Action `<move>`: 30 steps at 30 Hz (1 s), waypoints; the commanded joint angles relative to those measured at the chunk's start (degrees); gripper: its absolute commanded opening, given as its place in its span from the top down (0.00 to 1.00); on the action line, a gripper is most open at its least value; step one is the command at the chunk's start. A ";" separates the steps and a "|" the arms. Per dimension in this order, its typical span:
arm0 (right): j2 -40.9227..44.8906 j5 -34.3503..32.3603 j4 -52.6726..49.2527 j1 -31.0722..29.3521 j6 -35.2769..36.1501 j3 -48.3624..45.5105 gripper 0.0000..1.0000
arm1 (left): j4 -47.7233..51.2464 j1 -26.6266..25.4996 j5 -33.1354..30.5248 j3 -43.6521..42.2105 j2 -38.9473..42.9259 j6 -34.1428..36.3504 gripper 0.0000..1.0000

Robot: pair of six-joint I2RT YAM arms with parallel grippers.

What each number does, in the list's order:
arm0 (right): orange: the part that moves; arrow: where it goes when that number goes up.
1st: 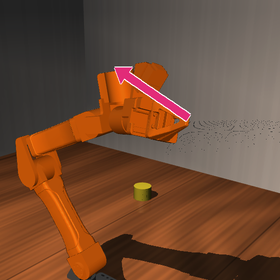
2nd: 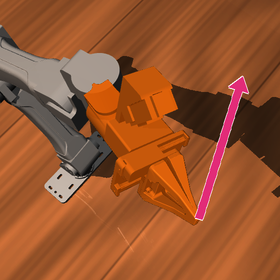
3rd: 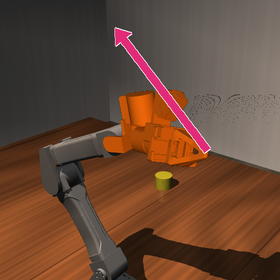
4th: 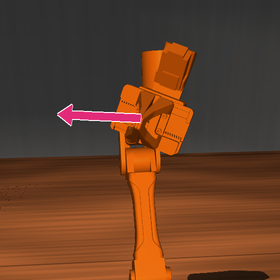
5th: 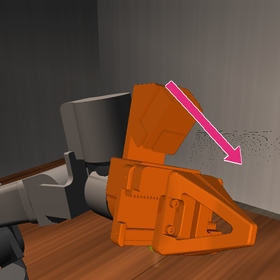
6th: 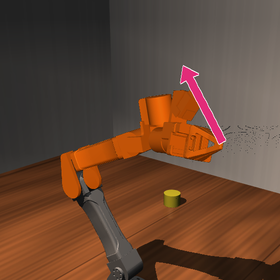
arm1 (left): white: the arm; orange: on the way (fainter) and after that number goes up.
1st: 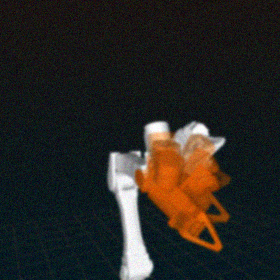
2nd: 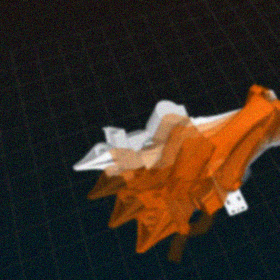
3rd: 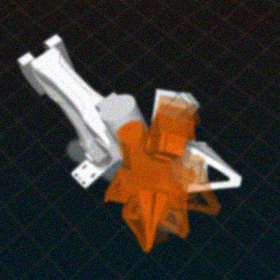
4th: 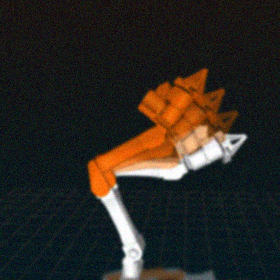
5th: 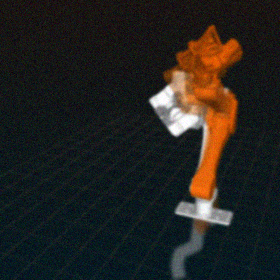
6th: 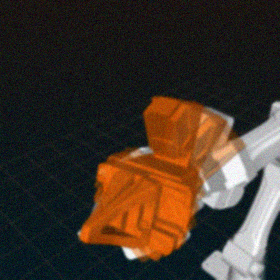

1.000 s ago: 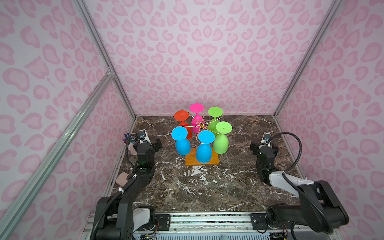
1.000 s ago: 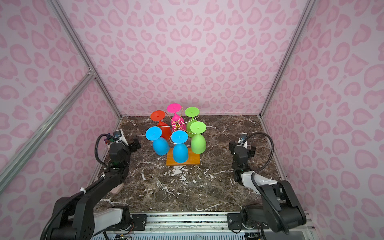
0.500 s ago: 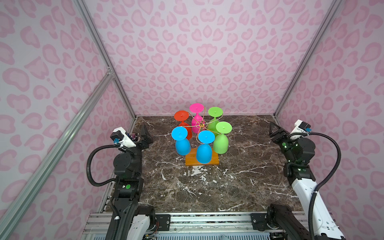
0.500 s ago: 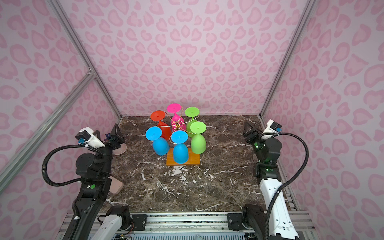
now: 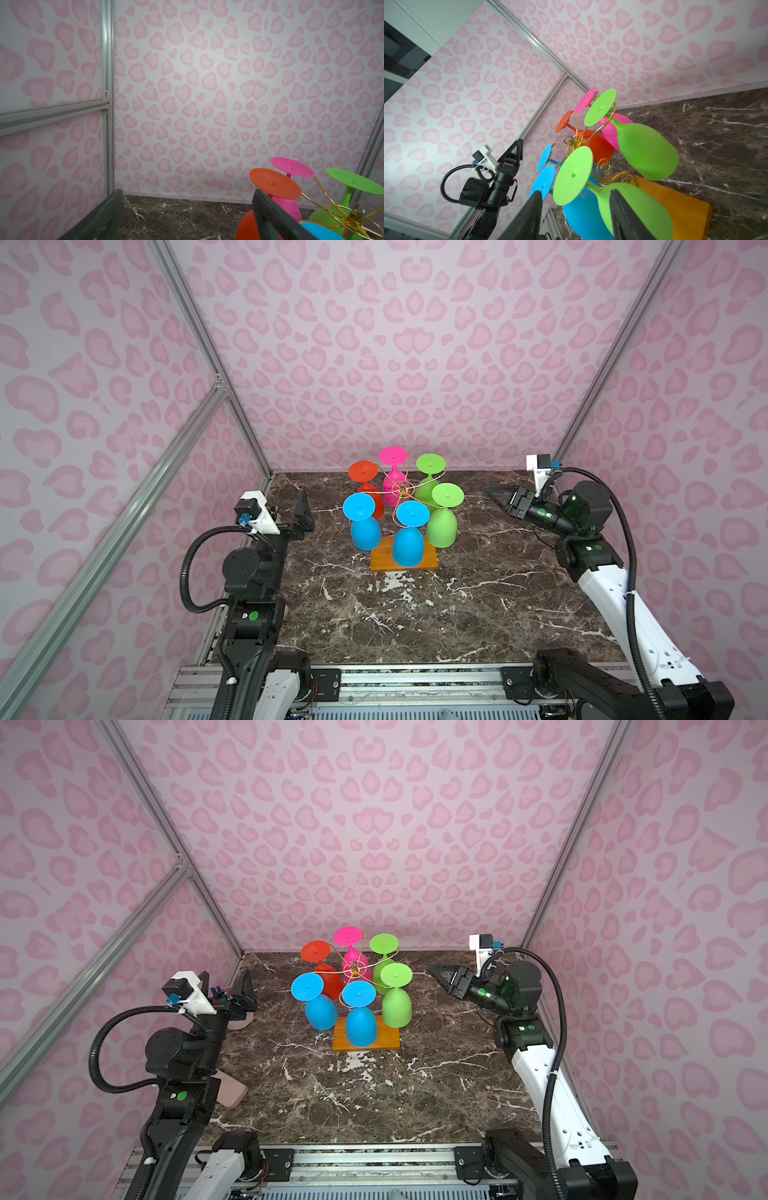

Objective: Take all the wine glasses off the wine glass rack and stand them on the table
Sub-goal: 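Reach the right gripper to the outer green glass while raising the left arm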

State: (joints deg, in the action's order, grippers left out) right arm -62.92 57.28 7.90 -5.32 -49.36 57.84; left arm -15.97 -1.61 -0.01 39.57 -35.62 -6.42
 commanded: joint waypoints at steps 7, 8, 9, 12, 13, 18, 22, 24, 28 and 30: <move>-4.34 1.17 0.16 -4.39 -2.64 1.01 0.55 | -1.02 0.02 -1.24 -0.90 2.48 1.42 0.03; -4.77 0.96 0.63 -4.93 -2.87 1.00 0.55 | -1.00 0.02 -1.05 -0.90 2.48 1.31 0.03; -5.10 0.80 1.11 -5.52 -3.07 1.04 0.56 | -0.91 0.02 -1.00 -0.90 2.48 1.20 0.03; -6.20 0.55 2.88 -6.51 -4.51 1.22 0.59 | -0.82 0.02 -0.88 -0.83 2.40 1.03 0.03; -6.52 0.47 3.44 -6.75 -4.91 1.22 0.60 | -0.82 0.02 -0.82 -0.81 2.39 0.97 0.03; -8.09 0.31 5.49 -7.33 -6.53 1.16 0.65 | -0.79 0.02 -0.52 -0.90 2.66 0.70 0.03; -9.01 0.58 9.32 -7.33 -9.50 0.42 0.69 | -0.73 0.07 -0.31 -0.93 2.73 0.35 0.03; -9.32 0.58 10.22 -7.36 -10.28 0.40 0.71 | -0.73 0.02 -0.26 -1.05 2.74 0.19 0.03; -9.79 0.45 10.70 -7.51 -10.92 0.59 0.76 | -0.73 0.03 -0.13 -1.08 2.66 0.00 0.03; -9.99 0.46 10.90 -7.58 -11.27 0.58 0.80 | -0.73 0.02 -0.14 -1.12 2.71 -0.07 0.03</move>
State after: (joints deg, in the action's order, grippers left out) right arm -72.58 57.60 15.73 -12.75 -59.48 58.61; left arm -15.97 -1.61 -0.47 38.72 -33.04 -6.07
